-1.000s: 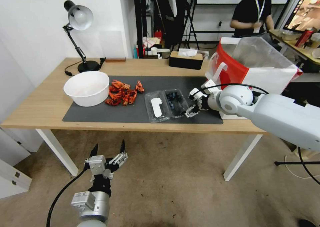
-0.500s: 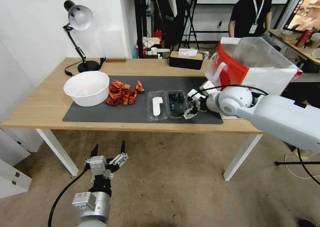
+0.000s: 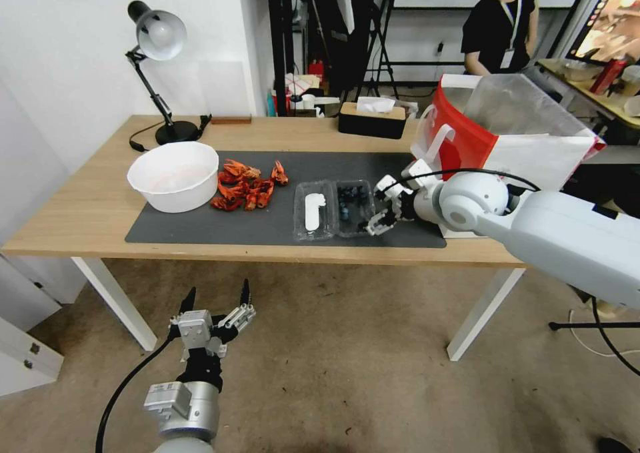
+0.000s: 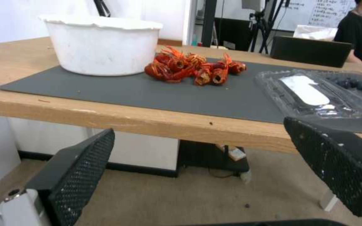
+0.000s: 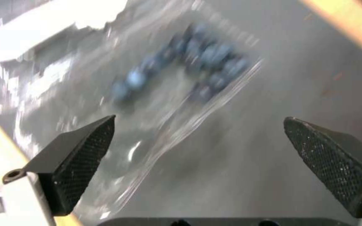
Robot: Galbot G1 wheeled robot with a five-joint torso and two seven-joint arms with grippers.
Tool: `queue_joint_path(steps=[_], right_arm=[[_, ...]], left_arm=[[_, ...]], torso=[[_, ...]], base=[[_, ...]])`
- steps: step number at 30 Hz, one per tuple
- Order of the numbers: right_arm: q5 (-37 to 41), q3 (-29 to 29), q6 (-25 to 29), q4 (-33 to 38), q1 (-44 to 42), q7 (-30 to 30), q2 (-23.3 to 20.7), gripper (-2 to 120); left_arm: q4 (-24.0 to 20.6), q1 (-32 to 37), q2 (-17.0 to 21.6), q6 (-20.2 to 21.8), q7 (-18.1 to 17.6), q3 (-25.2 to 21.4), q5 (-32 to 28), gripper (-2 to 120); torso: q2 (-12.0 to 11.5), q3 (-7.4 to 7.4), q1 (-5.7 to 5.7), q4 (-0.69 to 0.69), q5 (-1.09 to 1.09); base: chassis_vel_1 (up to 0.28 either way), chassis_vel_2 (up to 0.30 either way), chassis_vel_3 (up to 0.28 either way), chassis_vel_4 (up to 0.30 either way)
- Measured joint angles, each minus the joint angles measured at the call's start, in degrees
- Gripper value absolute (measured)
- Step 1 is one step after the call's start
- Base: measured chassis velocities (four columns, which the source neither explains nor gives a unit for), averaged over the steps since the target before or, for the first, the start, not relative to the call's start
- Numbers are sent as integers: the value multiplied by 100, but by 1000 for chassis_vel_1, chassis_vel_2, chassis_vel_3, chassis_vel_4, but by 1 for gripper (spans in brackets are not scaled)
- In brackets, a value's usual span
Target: Close the takeout container lid, then place the container into the takeout bag.
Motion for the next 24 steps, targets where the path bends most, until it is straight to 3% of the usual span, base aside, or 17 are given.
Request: queue_joint_path(steps=[1,2,3,6,7,10,11,13,14,16,17,18,22,24], right_arm=[[0,142,0,6,-86,2,-7,100],[34,682,3,78,-438,45,-22,100],[34,682,3,78,-438,45,-22,100],[205,2078,207,493,-1542,313,-51,100],[205,2078,207,493,-1542,313,-51,100],[52,3345,841,1074,-3111,424,-106,100],[52,3345,841,1074,-3111,424,-106,100],[-345,4051,1641,1474,-4209,463,-145,100],[-345,4051,1641,1474,-4209,463,-145,100],[-872,4462,2447,1677,-5147,423,-80,100],[-1167,4715,2798,1754,-5568,411,32,100],[-1167,4715,2798,1754,-5568,411,32,100],[-2229,5515,3833,1995,-6945,325,516,100],[-2500,5680,4081,2028,-7283,306,673,100]], left_arm=[[0,0,0,2,0,0,0,100],[-4,0,1,2,1,0,-4,100],[-4,0,1,2,1,0,-4,100],[-20,4,0,0,2,-4,-19,100],[-20,4,0,0,2,-4,-19,100],[-26,14,20,-13,12,-7,-28,100],[-26,14,20,-13,12,-7,-28,100],[-27,18,25,-17,25,-6,-42,100],[-27,18,25,-17,25,-6,-42,100],[-37,25,23,-30,31,-15,-56,100],[-53,48,10,-49,33,-28,-55,100],[-53,48,10,-49,33,-28,-55,100],[-82,74,-28,-69,40,-16,-36,100],[-82,75,-29,-69,43,-3,-32,100]], torso=[[0,0,0,0,0],[0,0,0,0,2],[0,0,0,0,2],[0,0,1,1,1],[0,0,1,1,1],[0,0,1,-4,8],[0,0,1,-4,8],[1,-2,0,-2,-4],[1,-2,0,-2,-4],[0,0,0,-3,7],[1,-1,0,-2,0],[1,-1,0,-2,0],[1,-1,0,-1,-1],[1,0,0,0,1]], base=[[0,0,0,0],[0,0,0,0],[0,0,0,0],[0,0,0,0],[0,0,0,0],[0,0,0,0],[0,0,0,0],[0,0,0,0],[0,0,0,0],[0,0,0,0],[0,0,0,0],[0,0,0,0],[0,0,0,0],[0,0,0,0]])
